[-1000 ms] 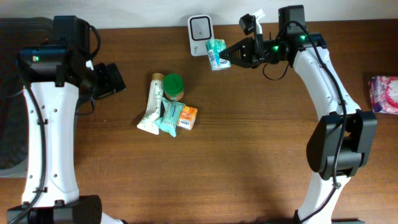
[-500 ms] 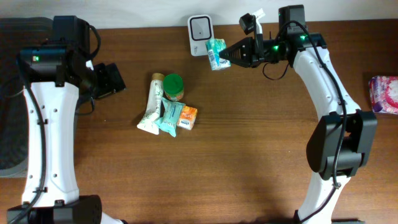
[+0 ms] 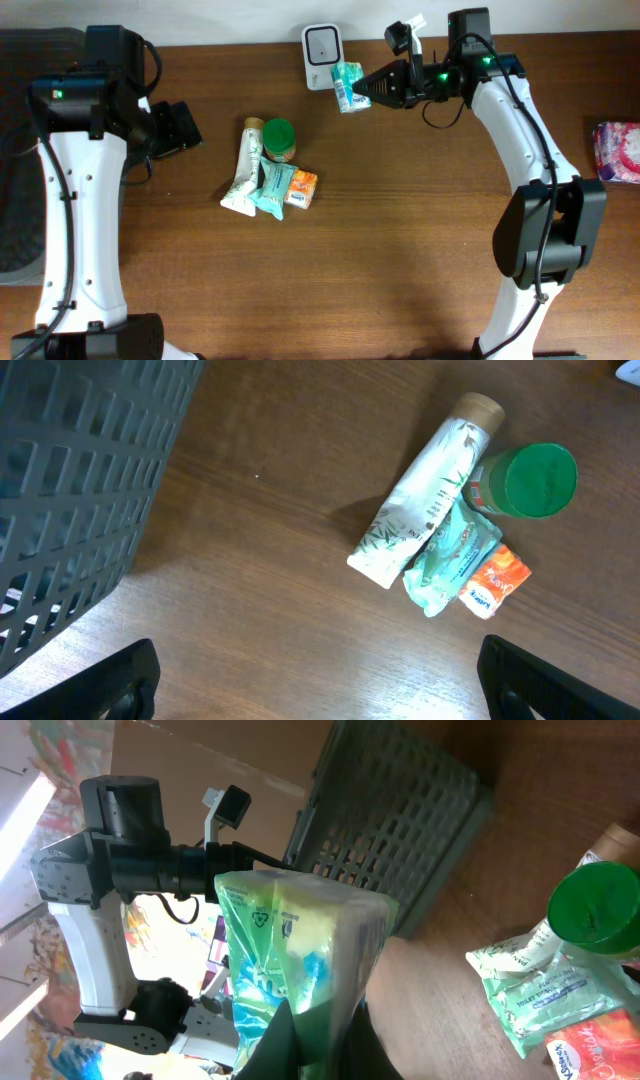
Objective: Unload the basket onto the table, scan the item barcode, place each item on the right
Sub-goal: 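Hold the teal pack at the scanner window with the right gripper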
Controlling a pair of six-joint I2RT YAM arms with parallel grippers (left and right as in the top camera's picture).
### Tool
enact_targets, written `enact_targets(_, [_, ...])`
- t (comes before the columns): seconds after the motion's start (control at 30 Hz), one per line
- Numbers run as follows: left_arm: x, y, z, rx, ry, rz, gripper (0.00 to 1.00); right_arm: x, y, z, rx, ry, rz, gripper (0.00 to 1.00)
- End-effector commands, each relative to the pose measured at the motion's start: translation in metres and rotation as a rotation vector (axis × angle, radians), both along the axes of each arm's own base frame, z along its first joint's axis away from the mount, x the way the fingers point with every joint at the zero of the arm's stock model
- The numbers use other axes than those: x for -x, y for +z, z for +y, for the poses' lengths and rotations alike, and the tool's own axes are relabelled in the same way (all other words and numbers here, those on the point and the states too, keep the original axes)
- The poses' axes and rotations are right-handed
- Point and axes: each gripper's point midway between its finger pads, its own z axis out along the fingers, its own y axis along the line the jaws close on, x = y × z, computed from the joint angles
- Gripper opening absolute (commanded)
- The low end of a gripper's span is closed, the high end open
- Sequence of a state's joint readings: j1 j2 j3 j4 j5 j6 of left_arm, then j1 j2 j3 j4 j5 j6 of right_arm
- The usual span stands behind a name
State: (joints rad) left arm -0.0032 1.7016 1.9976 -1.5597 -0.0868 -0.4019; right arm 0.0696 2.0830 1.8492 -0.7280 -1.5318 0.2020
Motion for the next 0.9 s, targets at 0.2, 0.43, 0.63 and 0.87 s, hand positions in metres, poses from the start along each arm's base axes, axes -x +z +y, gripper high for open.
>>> enact_targets(0.2, [0.003, 0.006, 0.002, -0.005, 0.013, -0.017, 0.99, 0.001, 0.002, -0.002, -0.017, 0.007, -0.010, 0.04])
enact_targets(0.43, [0.003, 0.006, 0.002, -0.005, 0.013, -0.017, 0.99, 0.001, 0.002, -0.002, -0.017, 0.007, -0.010, 0.04])
enact_targets(0.63, [0.003, 0.006, 0.002, -0.005, 0.013, -0.017, 0.99, 0.001, 0.002, -0.002, -0.017, 0.007, -0.010, 0.04])
enact_targets(0.87, [0.003, 0.006, 0.002, -0.005, 0.013, -0.017, 0.99, -0.007, -0.015, 0.006, 0.082, -0.041, -0.015, 0.04])
